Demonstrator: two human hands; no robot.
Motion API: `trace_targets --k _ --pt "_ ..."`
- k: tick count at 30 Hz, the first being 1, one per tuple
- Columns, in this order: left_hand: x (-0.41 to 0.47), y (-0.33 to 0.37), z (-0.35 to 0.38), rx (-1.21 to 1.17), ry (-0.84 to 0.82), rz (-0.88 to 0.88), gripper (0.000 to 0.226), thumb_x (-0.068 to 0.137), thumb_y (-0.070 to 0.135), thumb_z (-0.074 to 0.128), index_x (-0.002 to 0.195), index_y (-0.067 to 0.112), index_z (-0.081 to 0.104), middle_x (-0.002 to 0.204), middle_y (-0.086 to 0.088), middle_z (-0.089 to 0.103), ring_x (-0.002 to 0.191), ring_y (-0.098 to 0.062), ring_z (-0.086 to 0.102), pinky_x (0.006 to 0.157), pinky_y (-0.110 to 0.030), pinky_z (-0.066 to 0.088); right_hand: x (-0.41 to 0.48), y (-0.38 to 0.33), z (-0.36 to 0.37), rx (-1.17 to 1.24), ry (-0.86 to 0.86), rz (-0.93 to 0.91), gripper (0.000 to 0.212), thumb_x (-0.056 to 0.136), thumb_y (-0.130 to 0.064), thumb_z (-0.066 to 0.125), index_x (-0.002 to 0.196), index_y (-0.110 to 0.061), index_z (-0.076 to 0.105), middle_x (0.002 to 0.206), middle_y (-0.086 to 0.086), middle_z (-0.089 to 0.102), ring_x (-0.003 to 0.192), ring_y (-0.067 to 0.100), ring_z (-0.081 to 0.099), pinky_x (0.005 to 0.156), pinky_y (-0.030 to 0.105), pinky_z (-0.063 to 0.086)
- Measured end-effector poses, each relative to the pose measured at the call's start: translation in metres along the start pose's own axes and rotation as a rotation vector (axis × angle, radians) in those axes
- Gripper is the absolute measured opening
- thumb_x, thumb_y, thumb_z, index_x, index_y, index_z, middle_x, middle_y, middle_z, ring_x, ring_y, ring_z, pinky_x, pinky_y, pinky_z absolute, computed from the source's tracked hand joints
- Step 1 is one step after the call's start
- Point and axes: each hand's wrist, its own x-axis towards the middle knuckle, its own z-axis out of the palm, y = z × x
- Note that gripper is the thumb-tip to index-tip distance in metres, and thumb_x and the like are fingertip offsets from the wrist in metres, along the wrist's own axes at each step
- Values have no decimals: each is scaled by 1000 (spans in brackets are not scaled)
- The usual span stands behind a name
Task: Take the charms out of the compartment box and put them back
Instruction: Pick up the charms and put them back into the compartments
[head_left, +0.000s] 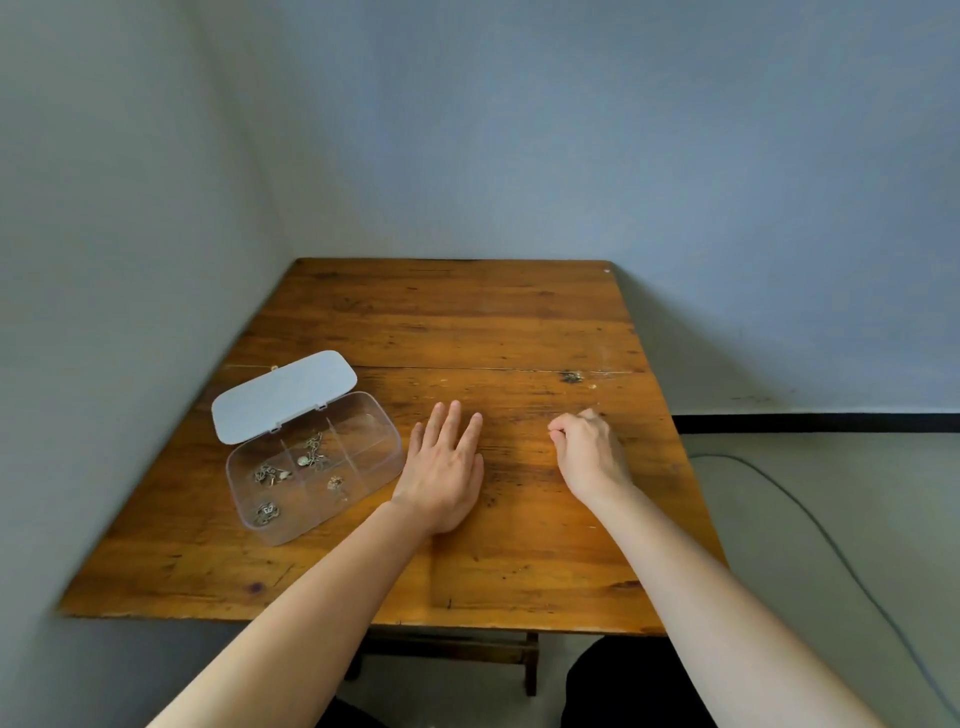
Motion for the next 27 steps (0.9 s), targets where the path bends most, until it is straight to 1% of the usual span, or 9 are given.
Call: trace_targets --k 4,6,7,11,14,17,22,25,27 --pt "19 2 -1 -7 -27 -12 60 103 46 14 157 23 3 166 -10 -5 150 -29 -15 120 -50 -5 8 6 -3 -61 -67 -60 21 102 -7 51 110 -13 70 114 7 59 96 25 62 74 29 50" --pt "28 1 -1 -25 -29 -40 60 103 45 15 157 23 5 166 -10 -4 151 -30 -13 120 -51 -4 16 8 -7 -19 -52 -68 21 102 -7 49 99 -6 69 109 8 61 98 29 62 79 36 53" --pt "33 1 -1 -30 -32 -53 59 103 45 16 157 23 6 166 -10 -3 151 -30 -13 121 -52 -3 22 7 -11 32 -27 -69 22 103 -10 49 97 -4 69 107 8 63 100 30 62 82 37 53" --pt "43 -1 4 -27 -37 -61 60 102 46 15 157 23 8 166 -11 0 151 -30 -10 121 -54 -2 54 -3 -25 266 69 -48 20 103 -19 54 113 -12 69 116 5 67 108 21 60 88 28 47" --pt "44 -4 10 -15 3 -66 63 98 49 11 157 25 9 166 -9 1 152 -27 -7 121 -51 -3 88 -14 -27 353 105 -42 21 102 -21 55 114 -13 70 115 3 70 106 18 62 87 25 44" --pt "43 -5 14 -17 20 -69 66 96 51 7 157 26 10 166 -8 2 152 -26 -7 122 -51 -3 122 -28 -25 355 146 -56 21 101 -20 56 114 -12 71 116 4 70 105 15 60 86 24 45" --pt "43 -4 15 -30 39 -61 66 95 50 6 157 26 10 166 -7 3 152 -25 -7 122 -50 -3 161 -42 -9 343 135 -61 20 101 -15 57 114 -10 72 120 7 69 112 22 62 88 24 45" --pt "41 -4 13 -30 49 -61 65 96 49 8 157 26 12 166 -8 4 152 -25 -6 122 -51 -1 167 -39 4 230 94 -38 17 100 -17 60 101 -13 76 118 3 72 109 23 65 81 25 46" --pt "41 -3 12 -31 51 -60 65 96 49 8 157 26 12 166 -8 5 152 -25 -5 122 -51 0 168 -35 6 198 113 -11 16 99 -19 61 103 -17 76 120 2 72 110 23 65 80 25 46"
